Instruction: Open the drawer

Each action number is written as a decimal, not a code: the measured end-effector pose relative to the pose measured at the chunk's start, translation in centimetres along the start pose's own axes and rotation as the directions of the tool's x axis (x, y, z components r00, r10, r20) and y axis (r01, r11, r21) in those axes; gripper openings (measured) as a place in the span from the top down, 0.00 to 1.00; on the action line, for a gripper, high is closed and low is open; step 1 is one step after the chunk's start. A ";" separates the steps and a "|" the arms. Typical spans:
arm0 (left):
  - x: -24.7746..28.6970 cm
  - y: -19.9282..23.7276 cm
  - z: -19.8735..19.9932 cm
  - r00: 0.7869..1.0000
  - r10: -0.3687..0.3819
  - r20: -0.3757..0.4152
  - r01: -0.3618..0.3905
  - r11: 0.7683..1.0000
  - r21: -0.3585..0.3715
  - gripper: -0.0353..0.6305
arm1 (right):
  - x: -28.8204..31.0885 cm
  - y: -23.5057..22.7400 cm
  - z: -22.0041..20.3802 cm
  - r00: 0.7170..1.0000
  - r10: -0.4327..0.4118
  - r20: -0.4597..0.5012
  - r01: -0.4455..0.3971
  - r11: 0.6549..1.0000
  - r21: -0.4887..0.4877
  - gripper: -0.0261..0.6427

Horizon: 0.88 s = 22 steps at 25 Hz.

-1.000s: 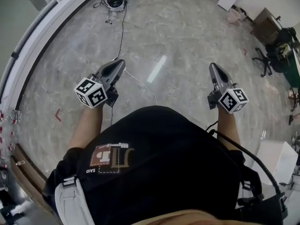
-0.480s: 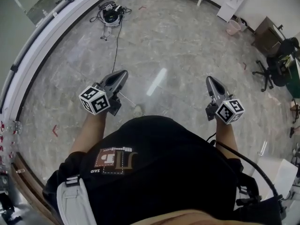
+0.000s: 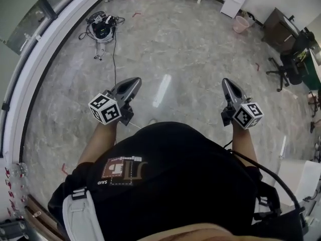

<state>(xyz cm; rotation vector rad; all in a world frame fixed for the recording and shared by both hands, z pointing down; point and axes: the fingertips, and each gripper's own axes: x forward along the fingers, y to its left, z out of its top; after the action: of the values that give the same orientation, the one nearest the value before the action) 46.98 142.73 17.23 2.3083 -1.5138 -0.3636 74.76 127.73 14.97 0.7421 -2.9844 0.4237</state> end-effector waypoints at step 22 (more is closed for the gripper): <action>16.5 21.2 9.2 0.997 0.074 -0.001 -0.074 0.997 -0.001 0.95 | 25.3 -16.5 6.6 0.998 0.056 0.009 -0.056 0.998 0.040 0.96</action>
<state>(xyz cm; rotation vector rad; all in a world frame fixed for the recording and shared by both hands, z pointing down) 32.25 118.41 17.63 2.2440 -1.5932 -0.3433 60.27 100.47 15.39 0.6661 -3.0189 0.4865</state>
